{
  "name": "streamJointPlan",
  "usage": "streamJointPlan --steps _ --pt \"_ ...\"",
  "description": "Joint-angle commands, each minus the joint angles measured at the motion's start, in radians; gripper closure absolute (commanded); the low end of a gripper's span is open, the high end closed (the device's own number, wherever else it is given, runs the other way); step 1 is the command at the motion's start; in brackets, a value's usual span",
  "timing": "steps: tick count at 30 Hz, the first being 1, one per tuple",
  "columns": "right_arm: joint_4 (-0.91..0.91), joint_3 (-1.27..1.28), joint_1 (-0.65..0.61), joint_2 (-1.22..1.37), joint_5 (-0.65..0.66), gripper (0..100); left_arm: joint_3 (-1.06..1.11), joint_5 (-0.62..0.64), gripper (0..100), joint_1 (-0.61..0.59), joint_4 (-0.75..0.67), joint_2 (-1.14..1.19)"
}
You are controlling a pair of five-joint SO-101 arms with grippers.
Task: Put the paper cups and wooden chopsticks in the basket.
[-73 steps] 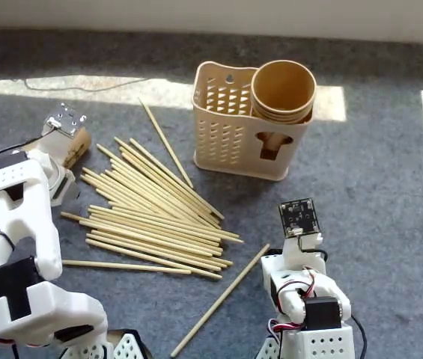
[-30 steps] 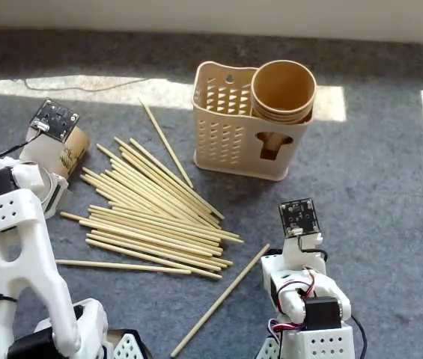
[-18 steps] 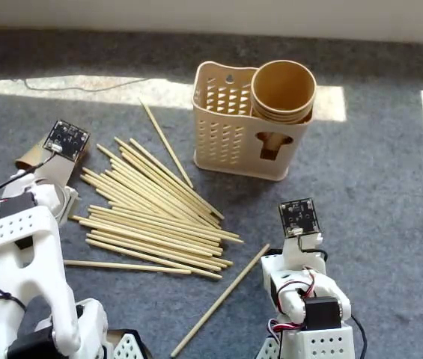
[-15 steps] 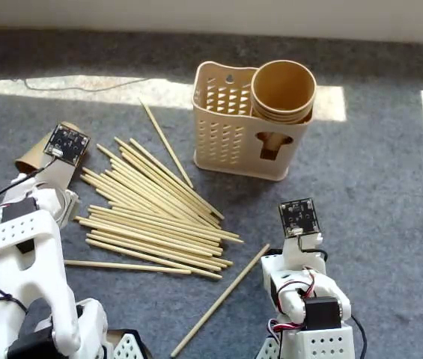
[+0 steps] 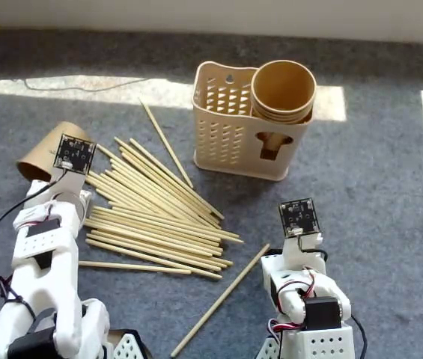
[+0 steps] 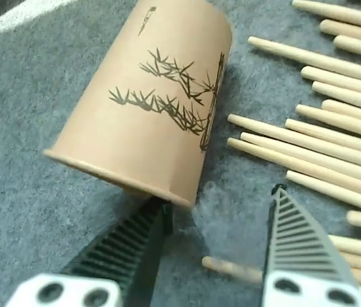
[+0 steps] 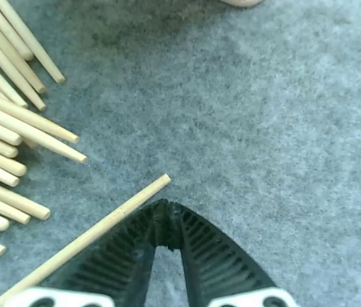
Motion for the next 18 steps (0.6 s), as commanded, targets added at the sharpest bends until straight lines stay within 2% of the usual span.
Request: streamJointPlan --steps 1,5,10,15,18 --pt "0.01 0.097 0.01 -0.005 0.0 99.3 -0.007 0.035 82 0.05 -0.043 -0.025" --pt "0.01 0.097 0.01 -0.005 0.0 99.3 -0.01 0.035 91 0.077 -0.048 -0.025" --pt "0.01 0.097 0.01 -0.005 0.0 99.3 -0.013 0.035 99 0.082 -0.041 -0.036" --pt "0.01 0.097 0.01 -0.005 0.0 99.3 -0.025 0.032 99 0.074 -0.028 -0.036" --pt "0.01 0.097 0.01 -0.005 0.0 99.3 -0.088 0.032 99 0.064 0.101 -0.036"
